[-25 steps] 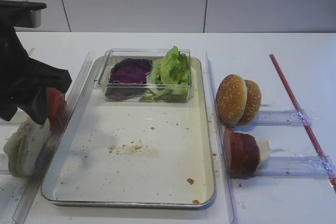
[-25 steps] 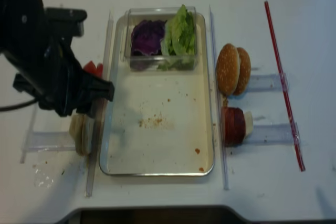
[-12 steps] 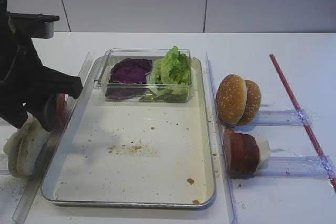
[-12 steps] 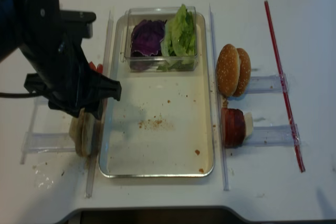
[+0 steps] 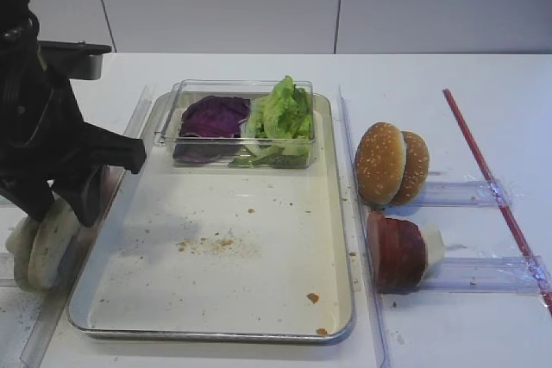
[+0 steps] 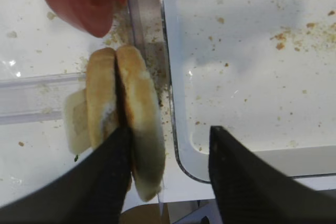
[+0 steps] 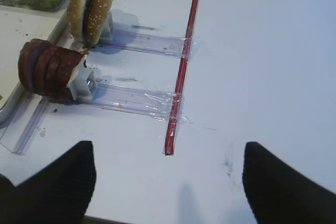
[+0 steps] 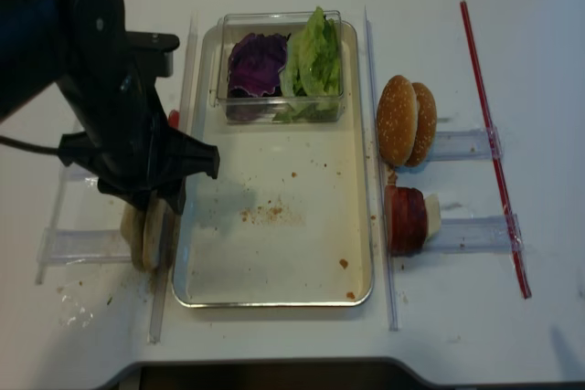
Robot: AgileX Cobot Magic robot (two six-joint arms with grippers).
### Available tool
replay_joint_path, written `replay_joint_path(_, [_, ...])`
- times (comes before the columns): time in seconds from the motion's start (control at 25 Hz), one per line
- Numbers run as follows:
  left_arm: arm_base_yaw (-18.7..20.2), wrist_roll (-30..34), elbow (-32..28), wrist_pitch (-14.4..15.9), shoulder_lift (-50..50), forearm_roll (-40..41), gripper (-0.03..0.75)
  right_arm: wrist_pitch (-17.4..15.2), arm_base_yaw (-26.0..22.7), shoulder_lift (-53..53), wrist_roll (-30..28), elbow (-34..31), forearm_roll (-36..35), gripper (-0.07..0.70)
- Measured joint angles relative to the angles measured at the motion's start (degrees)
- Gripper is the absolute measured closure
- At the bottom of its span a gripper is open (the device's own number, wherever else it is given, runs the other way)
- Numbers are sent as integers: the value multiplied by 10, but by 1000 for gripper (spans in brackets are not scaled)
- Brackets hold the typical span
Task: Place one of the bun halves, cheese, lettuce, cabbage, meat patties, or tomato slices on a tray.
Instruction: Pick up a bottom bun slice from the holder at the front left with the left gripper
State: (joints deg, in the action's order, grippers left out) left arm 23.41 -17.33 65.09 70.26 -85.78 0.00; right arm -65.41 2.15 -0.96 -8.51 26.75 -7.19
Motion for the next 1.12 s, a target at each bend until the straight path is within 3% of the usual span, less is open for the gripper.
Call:
replay_joint_path(0.68, [0, 2, 1, -2, -36, 16, 412, 0, 0, 0, 0, 0, 0, 49])
replay_joint_path(1.12, [0, 1, 1, -3, -37, 25, 657, 0, 0, 0, 0, 0, 0, 49])
